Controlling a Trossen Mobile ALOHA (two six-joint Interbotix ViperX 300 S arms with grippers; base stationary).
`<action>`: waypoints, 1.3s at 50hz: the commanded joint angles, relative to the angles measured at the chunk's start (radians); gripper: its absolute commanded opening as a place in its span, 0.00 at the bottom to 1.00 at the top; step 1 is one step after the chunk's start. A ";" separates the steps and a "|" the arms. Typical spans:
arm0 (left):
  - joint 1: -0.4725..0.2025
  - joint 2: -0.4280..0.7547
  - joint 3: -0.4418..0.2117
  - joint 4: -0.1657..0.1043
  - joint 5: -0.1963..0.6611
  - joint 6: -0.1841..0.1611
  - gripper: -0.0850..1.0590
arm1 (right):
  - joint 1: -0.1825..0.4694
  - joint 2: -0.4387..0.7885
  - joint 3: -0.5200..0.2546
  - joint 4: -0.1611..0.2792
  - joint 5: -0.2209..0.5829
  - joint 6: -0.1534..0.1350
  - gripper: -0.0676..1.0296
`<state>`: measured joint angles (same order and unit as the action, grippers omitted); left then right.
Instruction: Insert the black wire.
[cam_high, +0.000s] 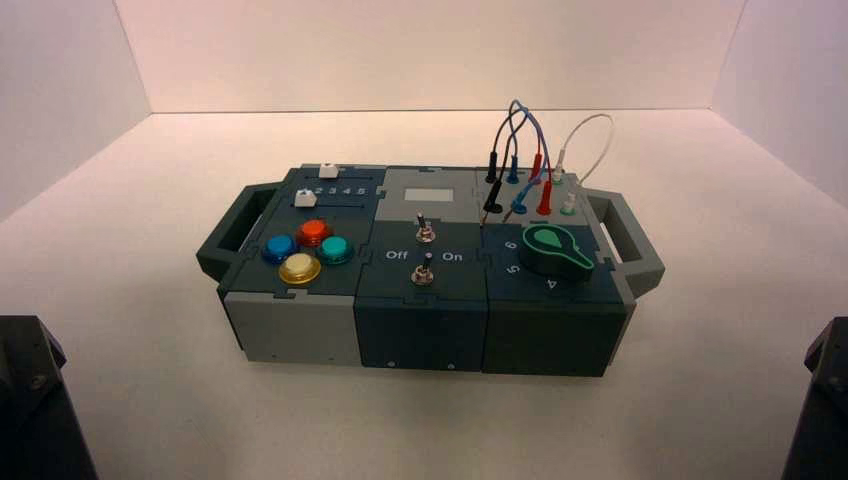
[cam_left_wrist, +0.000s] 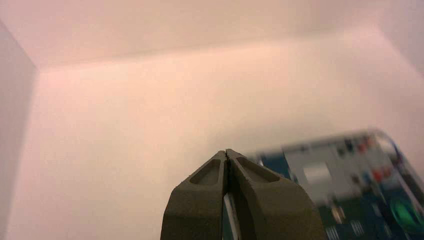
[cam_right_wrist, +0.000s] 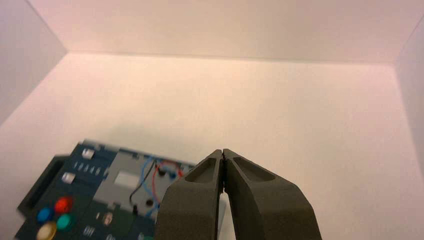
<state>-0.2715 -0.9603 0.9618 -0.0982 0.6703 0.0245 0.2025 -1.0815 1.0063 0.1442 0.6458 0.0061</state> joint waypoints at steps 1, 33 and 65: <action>-0.058 0.060 -0.057 -0.011 0.110 0.005 0.05 | 0.005 0.026 -0.035 0.041 0.051 0.000 0.04; -0.391 0.268 -0.094 -0.083 0.130 -0.017 0.05 | 0.265 0.238 -0.021 0.230 0.166 -0.006 0.06; -0.446 0.431 -0.150 -0.086 0.129 -0.006 0.05 | 0.446 0.566 -0.094 0.288 0.077 -0.025 0.40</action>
<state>-0.7148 -0.5277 0.8468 -0.1825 0.8038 0.0138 0.6228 -0.5599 0.9541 0.4264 0.7517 -0.0153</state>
